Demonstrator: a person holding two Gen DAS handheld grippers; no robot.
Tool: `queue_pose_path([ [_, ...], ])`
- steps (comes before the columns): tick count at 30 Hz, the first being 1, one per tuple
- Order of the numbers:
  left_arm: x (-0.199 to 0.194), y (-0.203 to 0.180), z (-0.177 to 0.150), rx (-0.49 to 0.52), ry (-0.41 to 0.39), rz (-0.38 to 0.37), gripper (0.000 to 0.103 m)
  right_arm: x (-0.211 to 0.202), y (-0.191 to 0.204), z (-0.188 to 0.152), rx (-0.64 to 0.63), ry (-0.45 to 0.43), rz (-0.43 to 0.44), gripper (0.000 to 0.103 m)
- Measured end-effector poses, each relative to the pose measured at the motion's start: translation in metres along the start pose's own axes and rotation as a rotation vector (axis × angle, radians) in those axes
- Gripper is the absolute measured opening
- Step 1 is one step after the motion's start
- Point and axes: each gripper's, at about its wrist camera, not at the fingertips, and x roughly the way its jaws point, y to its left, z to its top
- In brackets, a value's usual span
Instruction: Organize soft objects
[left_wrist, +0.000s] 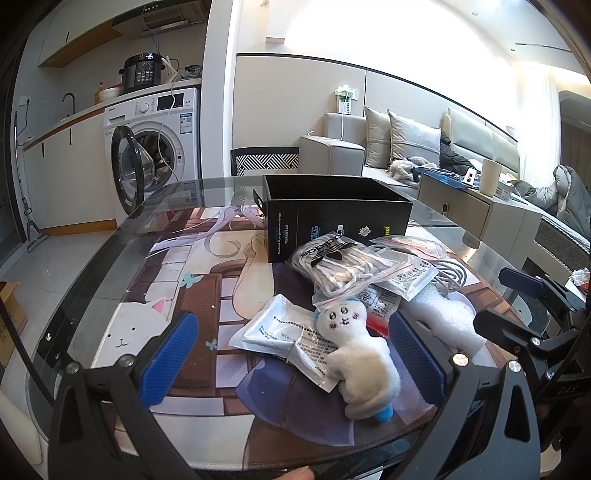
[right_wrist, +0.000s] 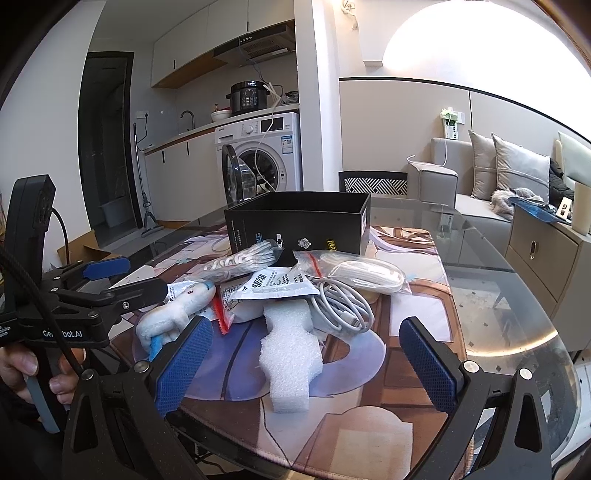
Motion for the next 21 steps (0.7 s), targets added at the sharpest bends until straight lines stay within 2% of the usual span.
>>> queue_pose_path([
  [9, 0.0, -0.001, 0.0, 0.004, -0.008, -0.008, 0.103, 0.003, -0.003, 0.0, 0.014, 0.004, 0.008, 0.103],
  [21, 0.003, -0.008, -0.002, 0.029, 0.011, -0.024, 0.103, 0.018, 0.004, -0.006, -0.019, 0.078, 0.015, 0.103],
])
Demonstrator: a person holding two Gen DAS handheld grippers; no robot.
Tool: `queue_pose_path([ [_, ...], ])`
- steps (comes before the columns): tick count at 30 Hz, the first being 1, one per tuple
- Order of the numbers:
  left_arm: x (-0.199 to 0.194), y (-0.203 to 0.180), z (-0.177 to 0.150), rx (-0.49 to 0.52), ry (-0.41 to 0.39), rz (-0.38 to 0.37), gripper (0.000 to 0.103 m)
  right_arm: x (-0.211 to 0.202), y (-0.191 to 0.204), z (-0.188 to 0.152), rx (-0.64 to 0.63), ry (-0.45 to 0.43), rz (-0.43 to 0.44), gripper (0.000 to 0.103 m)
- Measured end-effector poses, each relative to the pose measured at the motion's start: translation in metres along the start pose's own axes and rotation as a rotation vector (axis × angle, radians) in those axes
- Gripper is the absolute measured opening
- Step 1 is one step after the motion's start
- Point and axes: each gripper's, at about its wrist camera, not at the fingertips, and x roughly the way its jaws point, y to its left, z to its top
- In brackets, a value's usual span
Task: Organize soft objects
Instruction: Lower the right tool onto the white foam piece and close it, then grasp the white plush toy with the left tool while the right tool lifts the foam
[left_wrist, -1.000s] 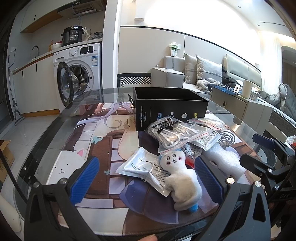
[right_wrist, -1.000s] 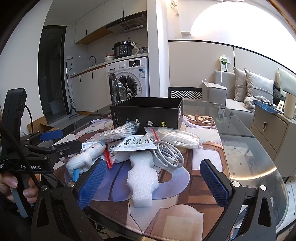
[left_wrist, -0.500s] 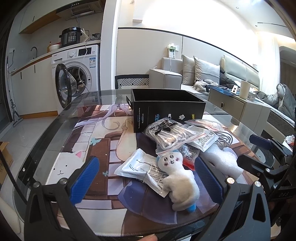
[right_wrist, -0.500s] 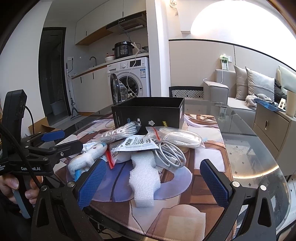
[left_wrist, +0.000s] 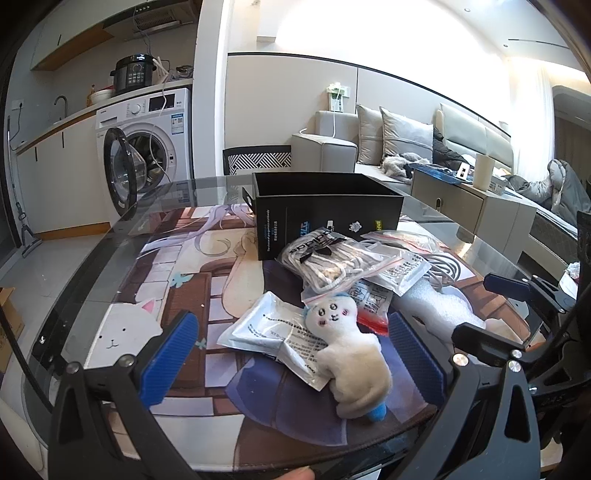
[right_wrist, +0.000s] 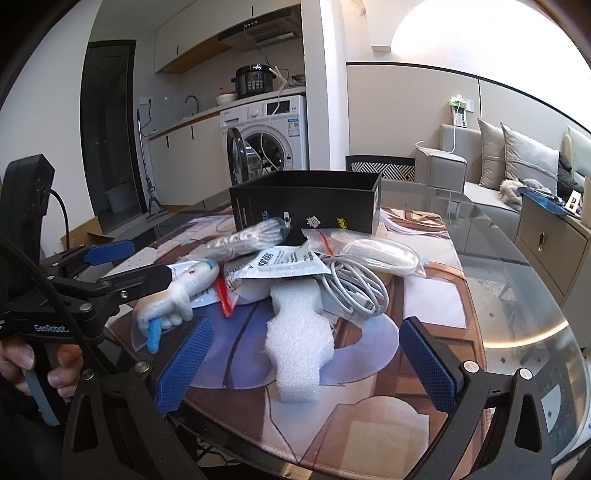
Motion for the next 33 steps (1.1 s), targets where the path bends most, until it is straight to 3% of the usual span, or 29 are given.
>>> queue_pose_path([
  [6, 0.004, -0.004, -0.003, 0.022, 0.025, -0.028, 0.103, 0.01, 0.001, -0.002, -0.002, 0.042, 0.009, 0.102],
  [9, 0.005, -0.005, -0.004, 0.029, 0.036, -0.033, 0.103, 0.014, 0.002, -0.001, -0.011, 0.053, 0.016, 0.096],
  [22, 0.002, -0.005, -0.002, 0.024, 0.036, -0.12, 0.101, 0.032, 0.008, 0.0, -0.047, 0.104, 0.035, 0.044],
  [23, 0.002, -0.006, -0.002, 0.032, 0.036, -0.124, 0.096, 0.031, 0.008, 0.0, -0.05, 0.103, 0.031, 0.039],
  [33, 0.002, -0.025, -0.007, 0.13, 0.066, -0.164, 0.065, 0.028, 0.009, -0.002, -0.063, 0.106, 0.023, 0.039],
])
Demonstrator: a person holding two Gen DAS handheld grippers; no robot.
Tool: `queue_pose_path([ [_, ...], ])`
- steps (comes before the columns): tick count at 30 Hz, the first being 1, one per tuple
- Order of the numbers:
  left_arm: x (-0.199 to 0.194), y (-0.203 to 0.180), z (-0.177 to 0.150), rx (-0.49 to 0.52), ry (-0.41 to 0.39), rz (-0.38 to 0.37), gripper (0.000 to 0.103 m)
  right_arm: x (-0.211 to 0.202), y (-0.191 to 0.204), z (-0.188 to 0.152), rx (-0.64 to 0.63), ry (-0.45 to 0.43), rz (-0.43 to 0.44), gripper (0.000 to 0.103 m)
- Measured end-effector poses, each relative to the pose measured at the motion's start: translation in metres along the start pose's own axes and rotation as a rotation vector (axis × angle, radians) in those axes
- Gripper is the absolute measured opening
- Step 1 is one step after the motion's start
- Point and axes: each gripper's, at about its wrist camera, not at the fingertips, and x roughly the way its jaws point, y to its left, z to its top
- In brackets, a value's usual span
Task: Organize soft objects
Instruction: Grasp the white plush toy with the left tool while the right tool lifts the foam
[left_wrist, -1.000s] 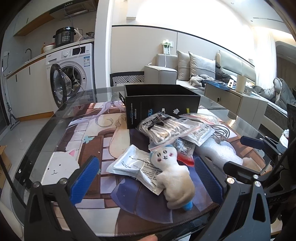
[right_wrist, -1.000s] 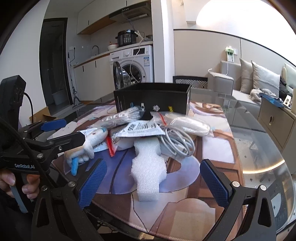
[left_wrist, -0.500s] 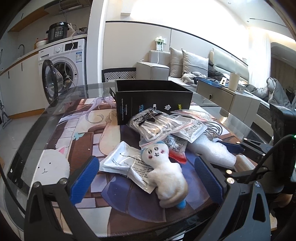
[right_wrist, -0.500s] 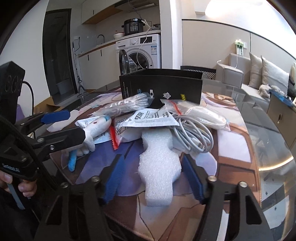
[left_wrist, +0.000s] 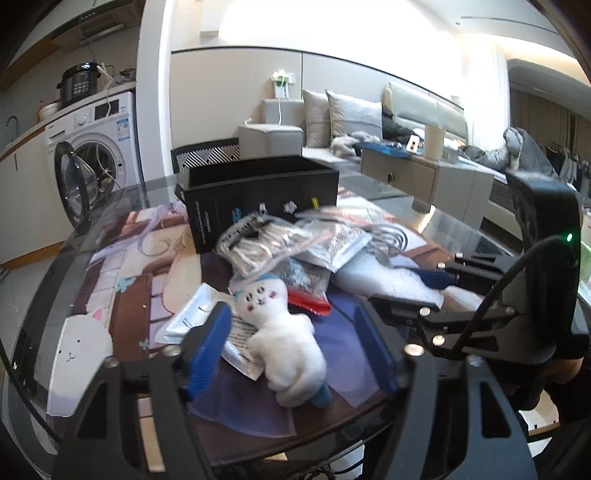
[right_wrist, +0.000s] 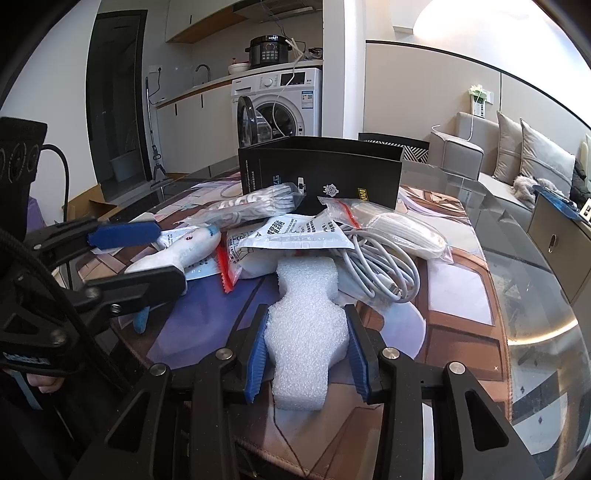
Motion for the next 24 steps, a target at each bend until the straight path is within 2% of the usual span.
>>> queue_pose_path([
  [3, 0.004, 0.0, -0.001, -0.002, 0.023, 0.002, 0.055, 0.0, 0.0, 0.0, -0.002, -0.001, -0.002, 0.039],
  [5, 0.007, 0.001, 0.0, -0.006, 0.035, 0.005, 0.039, -0.002, 0.0, -0.001, -0.005, -0.001, -0.005, 0.039],
  [7, 0.008, 0.003, -0.001, -0.013, 0.047, 0.007, 0.033, -0.004, 0.0, -0.002, -0.007, -0.003, -0.007, 0.038],
  [17, -0.002, 0.004, -0.001, -0.027, 0.029, -0.021, 0.023, -0.023, 0.001, -0.002, -0.007, -0.04, -0.008, 0.038],
  [24, -0.016, 0.004, 0.001, -0.015, 0.0, -0.039, 0.023, -0.035, -0.002, -0.007, -0.003, -0.054, -0.024, 0.038],
])
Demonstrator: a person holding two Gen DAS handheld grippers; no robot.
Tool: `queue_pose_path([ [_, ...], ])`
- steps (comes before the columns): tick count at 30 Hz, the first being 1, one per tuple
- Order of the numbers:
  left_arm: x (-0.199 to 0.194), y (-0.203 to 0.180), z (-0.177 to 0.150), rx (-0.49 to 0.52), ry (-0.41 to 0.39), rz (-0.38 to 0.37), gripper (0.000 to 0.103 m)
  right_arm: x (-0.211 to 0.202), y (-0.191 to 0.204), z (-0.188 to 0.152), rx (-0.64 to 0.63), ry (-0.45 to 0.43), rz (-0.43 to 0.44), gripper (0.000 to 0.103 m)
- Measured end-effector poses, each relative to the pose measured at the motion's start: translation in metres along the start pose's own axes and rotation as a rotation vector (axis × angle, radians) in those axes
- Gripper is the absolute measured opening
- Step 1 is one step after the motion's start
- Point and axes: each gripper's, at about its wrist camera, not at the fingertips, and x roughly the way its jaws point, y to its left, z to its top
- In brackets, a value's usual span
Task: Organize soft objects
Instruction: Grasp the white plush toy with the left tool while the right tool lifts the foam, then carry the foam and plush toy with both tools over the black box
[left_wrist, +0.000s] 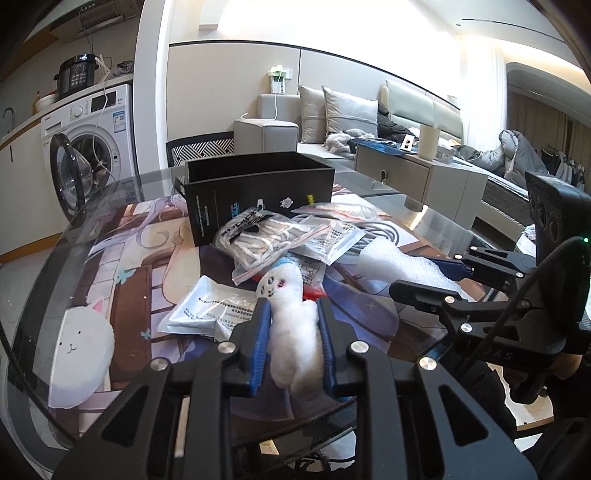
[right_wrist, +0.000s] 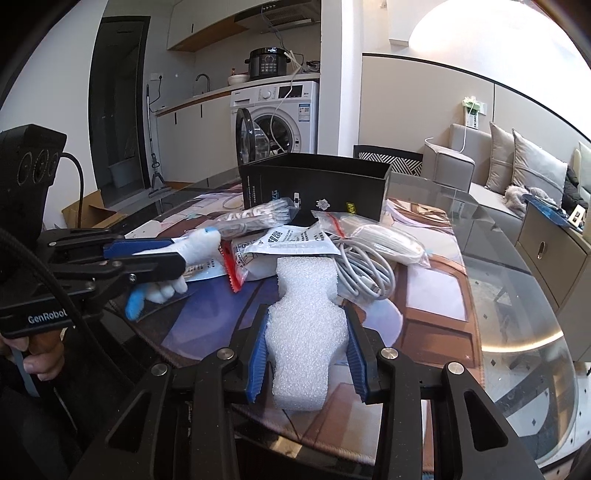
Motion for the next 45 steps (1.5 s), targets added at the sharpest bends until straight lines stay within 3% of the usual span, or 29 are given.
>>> queue_pose_path([
  [17, -0.023, 0.006, 0.018, -0.062, -0.069, -0.019, 0.023, -0.043, -0.006, 0.017, 0.045, -0.133, 0.008, 0.038],
  [45, -0.007, 0.029, 0.08, -0.115, -0.129, 0.015, 0.023, -0.028, -0.022, 0.094, 0.035, -0.184, 0.037, 0.038],
])
